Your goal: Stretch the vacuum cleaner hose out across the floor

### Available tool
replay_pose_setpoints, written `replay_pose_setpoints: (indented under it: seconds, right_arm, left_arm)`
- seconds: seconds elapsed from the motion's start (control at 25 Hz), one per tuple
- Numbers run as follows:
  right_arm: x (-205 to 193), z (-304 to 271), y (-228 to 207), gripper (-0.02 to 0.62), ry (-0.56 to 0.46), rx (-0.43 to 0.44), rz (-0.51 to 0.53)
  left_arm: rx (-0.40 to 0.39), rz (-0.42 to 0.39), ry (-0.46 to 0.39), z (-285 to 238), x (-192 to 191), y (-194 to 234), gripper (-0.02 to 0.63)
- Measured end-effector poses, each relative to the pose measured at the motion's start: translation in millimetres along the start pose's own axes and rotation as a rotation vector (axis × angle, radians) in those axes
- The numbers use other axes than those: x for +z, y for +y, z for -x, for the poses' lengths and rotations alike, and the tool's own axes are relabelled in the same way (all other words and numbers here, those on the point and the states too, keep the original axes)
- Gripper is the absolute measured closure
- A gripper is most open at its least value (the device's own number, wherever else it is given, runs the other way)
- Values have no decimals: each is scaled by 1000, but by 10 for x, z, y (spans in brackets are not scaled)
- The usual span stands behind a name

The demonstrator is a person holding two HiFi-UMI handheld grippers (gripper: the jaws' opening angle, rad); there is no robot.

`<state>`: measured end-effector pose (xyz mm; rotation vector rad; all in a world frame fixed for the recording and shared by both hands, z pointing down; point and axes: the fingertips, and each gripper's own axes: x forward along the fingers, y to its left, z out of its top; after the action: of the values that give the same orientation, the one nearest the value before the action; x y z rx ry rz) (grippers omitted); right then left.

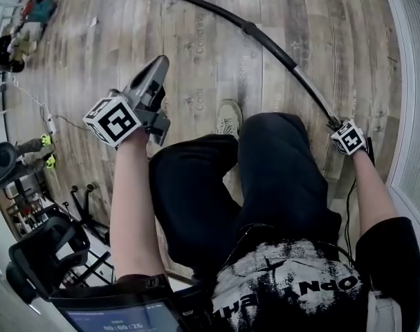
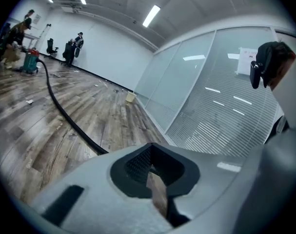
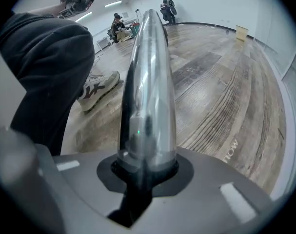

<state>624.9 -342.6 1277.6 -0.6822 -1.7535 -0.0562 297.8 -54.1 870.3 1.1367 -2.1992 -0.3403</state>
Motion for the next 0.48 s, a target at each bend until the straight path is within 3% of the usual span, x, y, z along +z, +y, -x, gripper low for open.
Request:
replay_pose_setpoints:
  seconds: [0.2, 0.36, 0.48]
  right_arm:
    - [-170, -227, -61, 534, 30, -14, -5]
    - [-193, -374, 5, 545, 47, -8, -2]
    - [-210, -477, 64, 545, 54, -35, 9]
  left_arm:
    - [-54, -91, 116, -382, -324, -522, 607]
    - [-112, -48, 100, -514, -448, -772, 607]
    - [-160, -52, 135, -612, -659, -965, 607]
